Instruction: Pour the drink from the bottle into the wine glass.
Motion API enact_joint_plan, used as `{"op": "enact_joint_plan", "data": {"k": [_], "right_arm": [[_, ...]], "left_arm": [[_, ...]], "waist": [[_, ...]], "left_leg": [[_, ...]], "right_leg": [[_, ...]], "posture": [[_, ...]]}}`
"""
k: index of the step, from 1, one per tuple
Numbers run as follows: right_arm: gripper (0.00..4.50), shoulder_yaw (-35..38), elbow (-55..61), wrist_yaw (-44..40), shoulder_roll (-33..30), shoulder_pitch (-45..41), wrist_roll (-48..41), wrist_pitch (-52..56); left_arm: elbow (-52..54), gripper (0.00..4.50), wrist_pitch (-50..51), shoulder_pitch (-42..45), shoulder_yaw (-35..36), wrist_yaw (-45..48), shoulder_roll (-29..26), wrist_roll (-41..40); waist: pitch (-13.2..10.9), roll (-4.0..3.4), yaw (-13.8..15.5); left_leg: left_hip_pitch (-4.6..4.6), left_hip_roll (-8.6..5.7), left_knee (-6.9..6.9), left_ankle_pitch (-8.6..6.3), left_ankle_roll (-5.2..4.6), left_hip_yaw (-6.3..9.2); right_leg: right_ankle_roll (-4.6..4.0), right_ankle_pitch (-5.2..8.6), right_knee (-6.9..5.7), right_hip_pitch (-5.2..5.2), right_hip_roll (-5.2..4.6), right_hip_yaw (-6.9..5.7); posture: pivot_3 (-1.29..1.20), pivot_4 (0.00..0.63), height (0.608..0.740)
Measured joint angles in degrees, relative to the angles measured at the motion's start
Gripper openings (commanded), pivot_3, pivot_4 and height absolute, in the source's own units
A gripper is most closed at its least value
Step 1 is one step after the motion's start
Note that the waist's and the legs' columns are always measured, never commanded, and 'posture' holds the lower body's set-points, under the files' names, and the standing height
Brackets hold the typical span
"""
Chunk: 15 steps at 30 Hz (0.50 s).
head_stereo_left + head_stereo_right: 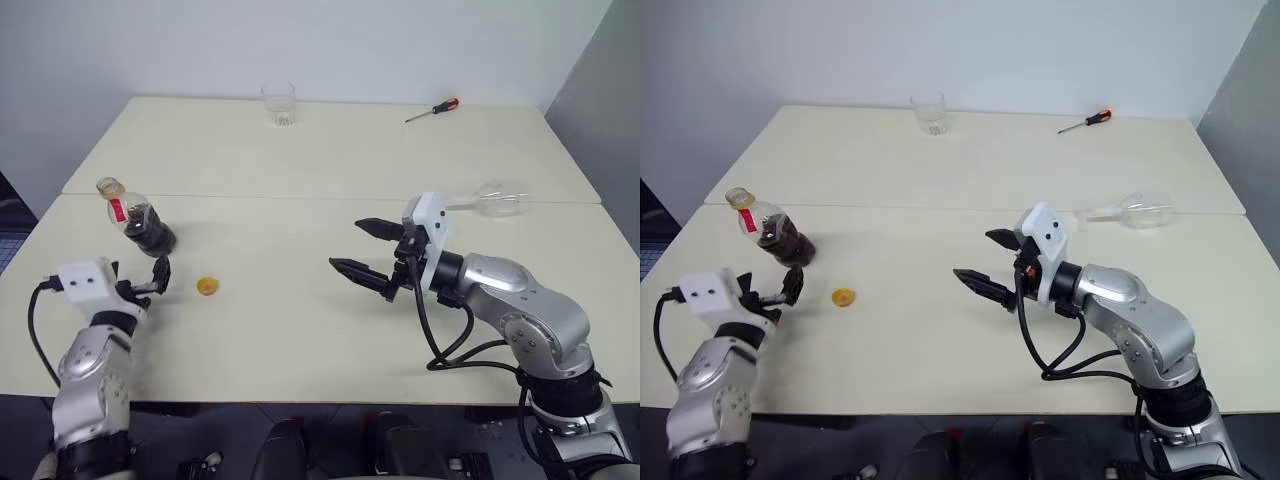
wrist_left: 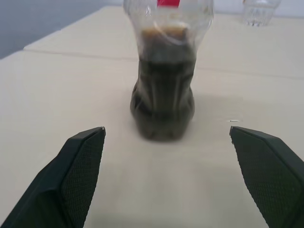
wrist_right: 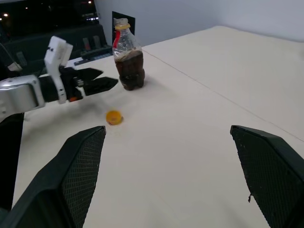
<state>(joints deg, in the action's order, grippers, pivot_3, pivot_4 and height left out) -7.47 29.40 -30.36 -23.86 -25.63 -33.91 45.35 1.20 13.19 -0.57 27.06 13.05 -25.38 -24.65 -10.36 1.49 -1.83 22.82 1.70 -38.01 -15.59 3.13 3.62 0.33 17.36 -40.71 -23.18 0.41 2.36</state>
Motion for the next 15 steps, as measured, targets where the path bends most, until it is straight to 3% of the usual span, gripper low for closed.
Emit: {"op": "enact_joint_plan", "data": {"k": [8, 15], "right_arm": [[4.50, 2.1, 2.7, 2.8, -0.8, 2.7, -0.2, 2.0], [4.50, 5.0, 2.8, 10.1, -0.1, 2.7, 2.4, 4.0]], "left_arm": [[14.1, 4.47, 7.2, -10.0, -1.0, -1.2, 3.7, -1.7], [23.6, 4.47, 15.5, -5.0, -8.3, -0.7, 4.1, -4.5]], "waist": [[0.0, 0.01, 0.2], [0.0, 0.03, 0.1]], "left_leg": [[0.00, -0.05, -0.01, 0.00, 0.00, -0.02], [-0.02, -0.05, 0.01, 0.00, 0.01, -0.30]], "right_leg": [[0.01, 0.01, 0.01, 0.03, 0.02, -0.03], [0.01, 0.01, 0.00, 0.04, 0.11, 0.02]], "posture": [[0.00, 0.150, 0.740], [0.00, 0.150, 0.740]]}}
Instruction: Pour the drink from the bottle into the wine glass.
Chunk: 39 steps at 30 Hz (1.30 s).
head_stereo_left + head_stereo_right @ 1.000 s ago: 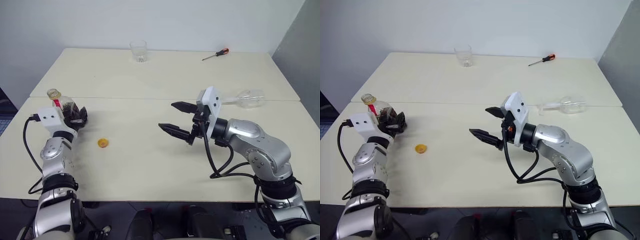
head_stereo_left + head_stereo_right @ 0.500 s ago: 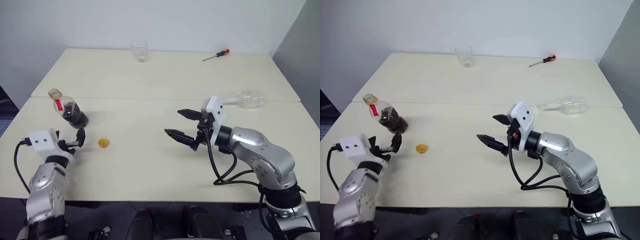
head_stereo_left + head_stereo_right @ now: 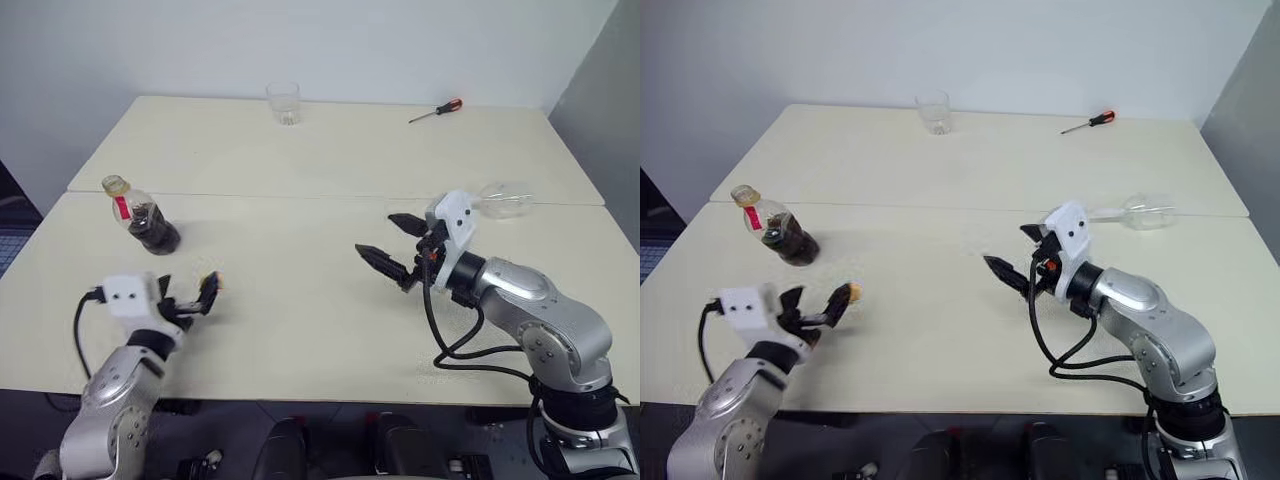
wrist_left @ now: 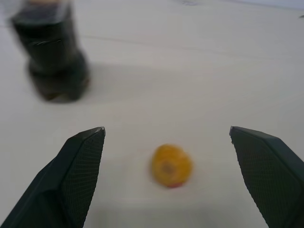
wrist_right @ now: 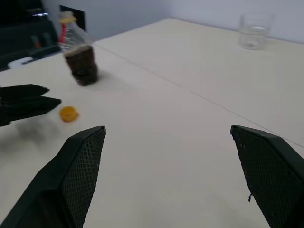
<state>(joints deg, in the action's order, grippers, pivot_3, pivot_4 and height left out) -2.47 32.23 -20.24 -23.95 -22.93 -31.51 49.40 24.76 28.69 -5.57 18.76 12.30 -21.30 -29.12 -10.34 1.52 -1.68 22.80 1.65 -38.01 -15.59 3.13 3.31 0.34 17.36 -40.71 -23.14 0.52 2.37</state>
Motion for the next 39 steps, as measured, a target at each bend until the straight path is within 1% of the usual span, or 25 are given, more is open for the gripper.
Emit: {"op": "enact_joint_plan", "data": {"k": [5, 10, 13, 17, 22, 31, 34, 39], "right_arm": [[4.50, 3.1, -4.9, 8.6, 4.4, 0.1, 4.0, 0.6], [4.50, 9.8, -11.4, 15.6, 10.7, 1.3, 5.6, 0.1], [4.50, 13.9, -15.3, 18.3, 14.9, 1.3, 5.3, -1.1], [4.50, 20.0, -21.0, 21.9, 20.0, -1.1, 3.2, -3.0], [4.50, 25.6, -28.9, 25.1, 22.4, -6.1, 2.6, -8.4], [4.50, 39.2, -48.9, 29.7, 24.3, -19.0, -5.0, -22.4], [4.50, 40.7, -55.0, 29.8, 24.4, -22.2, -6.3, -27.2], [4.50, 40.7, -63.1, 29.0, 24.5, -25.5, -7.0, -32.1]], "left_arm": [[1.8, 4.47, 2.0, 4.9, -7.2, 7.7, -3.7, -0.6], [1.6, 4.47, -1.2, 5.1, -15.4, 19.8, -7.7, 0.2], [0.5, 4.47, -3.4, 5.8, -17.5, 24.9, -8.4, 0.4], [-3.2, 4.47, -5.4, 11.0, -19.7, 30.1, -8.4, 0.4], [-7.9, 4.47, -8.4, 15.2, -21.8, 34.6, -8.0, 1.7], [-14.2, 4.47, -13.0, 20.2, -23.2, 37.9, -7.3, 4.7], [-16.3, 4.47, -14.3, 21.1, -23.2, 38.4, -7.2, 5.7], [-17.2, 4.47, -14.7, 21.8, -23.1, 38.6, -7.2, 6.0]], "waist": [[0.0, 0.00, 0.0], [0.0, -0.03, -0.2], [0.0, -0.04, -0.2], [0.0, -0.08, -0.2], [0.0, -0.09, -0.3], [-0.1, -0.18, -0.3], [-0.1, -0.19, -0.4], [-0.1, -0.23, -0.6]], "left_leg": [[-0.04, -0.02, 0.05, 0.02, 0.03, -0.17], [-0.04, 0.01, 0.10, 0.05, 0.09, -0.27], [-0.07, 0.01, 0.10, 0.05, 0.09, -0.26], [-0.06, -0.03, 0.07, 0.05, 0.09, -0.26], [-0.06, -0.02, 0.09, 0.05, 0.08, -0.38], [-0.06, -0.01, 0.11, 0.05, 0.07, -0.38], [-0.07, 0.01, 0.11, 0.05, 0.07, -0.39], [-0.06, 0.03, 0.09, 0.05, 0.06, -0.37]], "right_leg": [[-0.01, 0.00, 0.00, -0.02, 0.16, 0.10], [-0.02, 0.00, 0.04, -0.06, 0.18, 0.20], [-0.02, 0.00, 0.01, -0.07, 0.21, 0.19], [-0.02, 0.00, -0.02, -0.07, 0.38, 0.18], [-0.03, 0.00, 0.02, -0.08, 0.36, 0.25], [-0.04, -0.01, -0.04, -0.10, 0.37, 0.26], [-0.05, -0.01, -0.04, -0.11, 0.36, 0.28], [-0.05, -0.01, -0.07, -0.11, 0.33, 0.27]], "posture": [[0.00, 0.150, 0.740], [0.00, 0.150, 0.740], [0.00, 0.150, 0.740], [0.00, 0.150, 0.740], [0.00, 0.150, 0.740], [0.00, 0.150, 0.740], [0.00, 0.150, 0.740], [0.00, 0.150, 0.740]]}}
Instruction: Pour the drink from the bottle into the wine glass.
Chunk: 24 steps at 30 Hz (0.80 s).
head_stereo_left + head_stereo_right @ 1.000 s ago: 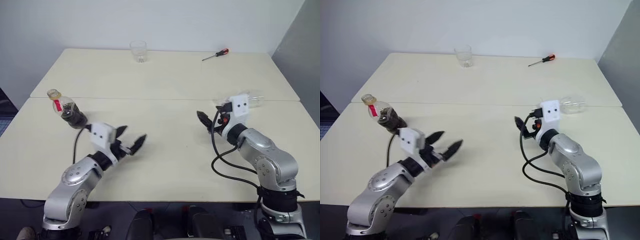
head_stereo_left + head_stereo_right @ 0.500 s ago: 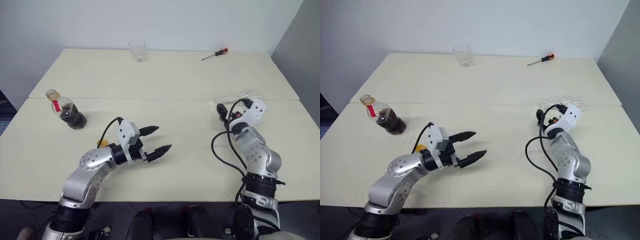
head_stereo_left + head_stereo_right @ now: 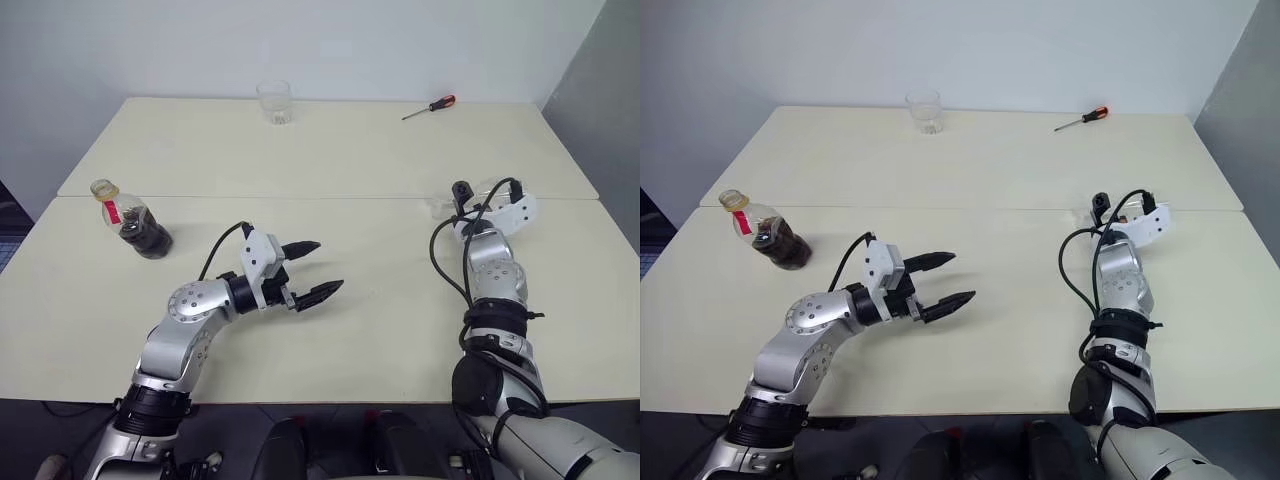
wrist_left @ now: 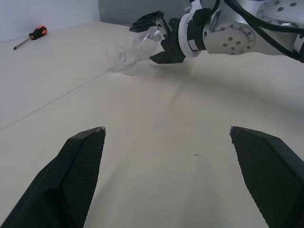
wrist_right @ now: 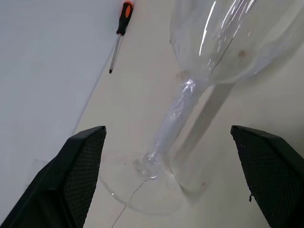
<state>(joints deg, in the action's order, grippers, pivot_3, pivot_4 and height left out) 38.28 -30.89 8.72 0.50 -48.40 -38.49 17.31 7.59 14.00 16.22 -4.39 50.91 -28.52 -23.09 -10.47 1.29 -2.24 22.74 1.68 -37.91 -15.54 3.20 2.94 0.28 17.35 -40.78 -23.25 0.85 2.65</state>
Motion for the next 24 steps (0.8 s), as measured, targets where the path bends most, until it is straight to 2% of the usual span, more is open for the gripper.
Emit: {"op": "enact_joint_plan", "data": {"k": [24], "right_arm": [[4.50, 3.1, -27.4, -5.0, -5.4, -11.6, -1.7, -16.3]], "left_arm": [[-0.9, 4.47, 0.6, 1.7, 1.3, -0.2, -0.5, 0.3]], "waist": [[0.0, -0.08, -0.1]], "left_leg": [[0.00, 0.02, -0.01, 0.00, 0.00, -0.01]], "right_leg": [[-0.01, 0.00, -0.01, 0.00, -0.04, 0.01]], "posture": [[0.00, 0.150, 0.740]]}}
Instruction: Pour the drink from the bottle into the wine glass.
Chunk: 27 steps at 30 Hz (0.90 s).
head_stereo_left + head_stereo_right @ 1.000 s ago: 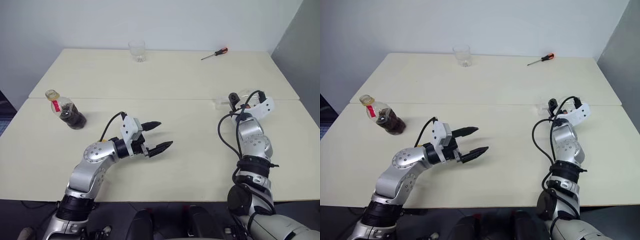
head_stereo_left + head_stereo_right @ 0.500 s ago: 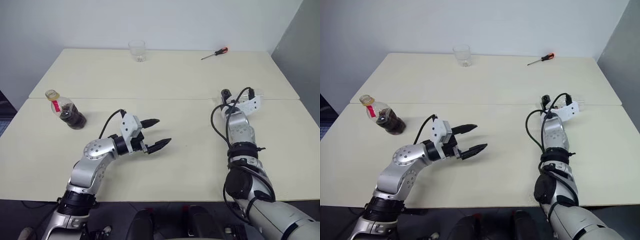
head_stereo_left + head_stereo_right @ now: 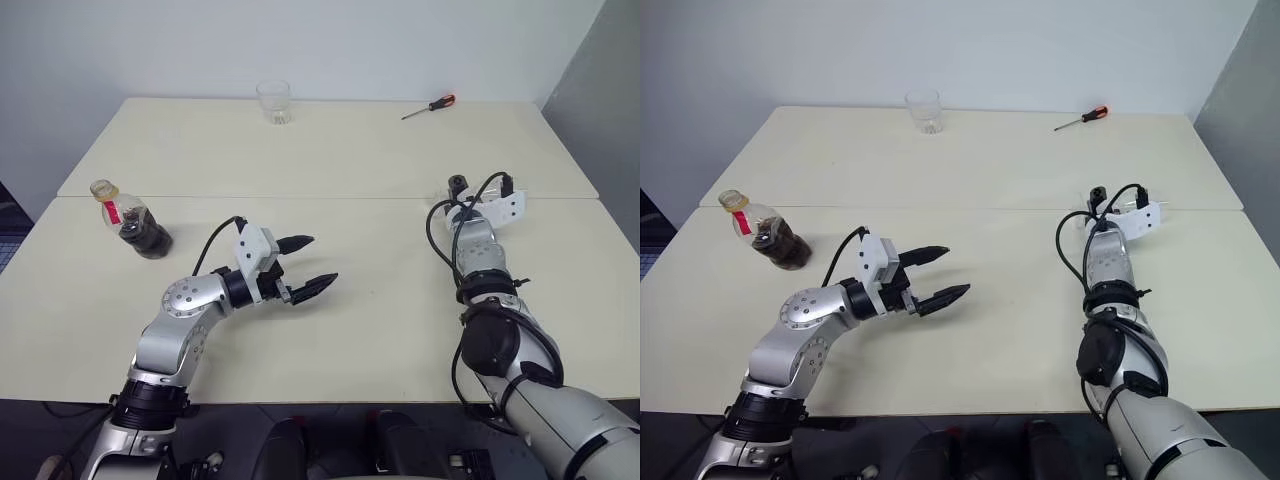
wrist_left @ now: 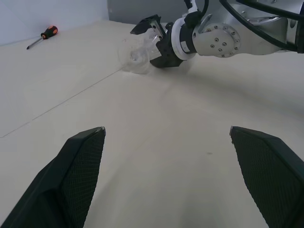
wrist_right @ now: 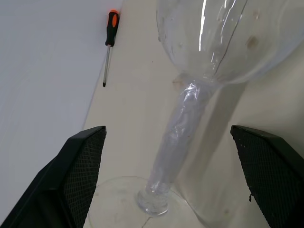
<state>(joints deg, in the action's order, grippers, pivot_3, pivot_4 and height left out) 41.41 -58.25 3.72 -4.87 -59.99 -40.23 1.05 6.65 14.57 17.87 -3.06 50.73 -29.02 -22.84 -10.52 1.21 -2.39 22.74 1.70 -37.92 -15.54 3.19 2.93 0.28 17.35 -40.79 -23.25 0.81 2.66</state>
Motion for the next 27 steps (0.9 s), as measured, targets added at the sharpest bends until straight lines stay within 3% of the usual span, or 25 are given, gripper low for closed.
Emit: {"op": "enact_joint_plan", "data": {"k": [3, 13, 21, 27], "right_arm": [[3.86, 0.0, -1.9, -0.7, -0.4, -0.5, 0.0, -0.9], [0.33, 0.7, -4.8, -2.5, -1.4, -1.2, -0.8, -1.8], [0.18, -0.4, -4.8, -3.8, -1.6, -1.3, -0.2, -2.0], [0.18, -8.2, -2.5, -5.1, -0.2, -0.9, 6.2, -2.0]], "left_arm": [[0.0, 4.50, 0.0, 0.7, 0.0, 0.0, 0.0, 0.0], [0.0, 4.50, 0.0, 0.7, 0.0, 0.0, 0.0, 0.0], [-0.1, 4.50, 0.0, 1.0, 0.0, 0.0, 0.1, 0.0], [-0.3, 4.50, 0.0, 1.0, 0.0, 0.0, 0.1, 0.0]], "waist": [[0.0, 0.00, 0.0], [0.0, 0.00, 0.0], [0.0, -0.01, 0.2], [-0.1, -0.16, -0.2]], "left_leg": [[-0.01, 0.00, 0.00, 0.00, 0.00, 0.00], [-0.01, 0.01, 0.00, 0.00, 0.00, 0.01], [-0.02, 0.01, -0.01, 0.00, -0.01, 0.01], [0.02, 0.03, 0.02, 0.01, 0.00, -0.01]], "right_leg": [[0.00, 0.00, 0.00, 0.01, 0.00, 0.00], [-0.01, 0.00, 0.00, 0.02, -0.01, -0.01], [-0.01, 0.00, 0.01, 0.05, -0.03, 0.00], [-0.01, 0.00, -0.01, -0.04, -0.05, 0.02]], "posture": [[0.00, 0.150, 0.740], [0.00, 0.150, 0.740], [0.00, 0.150, 0.740], [0.00, 0.150, 0.740]]}}
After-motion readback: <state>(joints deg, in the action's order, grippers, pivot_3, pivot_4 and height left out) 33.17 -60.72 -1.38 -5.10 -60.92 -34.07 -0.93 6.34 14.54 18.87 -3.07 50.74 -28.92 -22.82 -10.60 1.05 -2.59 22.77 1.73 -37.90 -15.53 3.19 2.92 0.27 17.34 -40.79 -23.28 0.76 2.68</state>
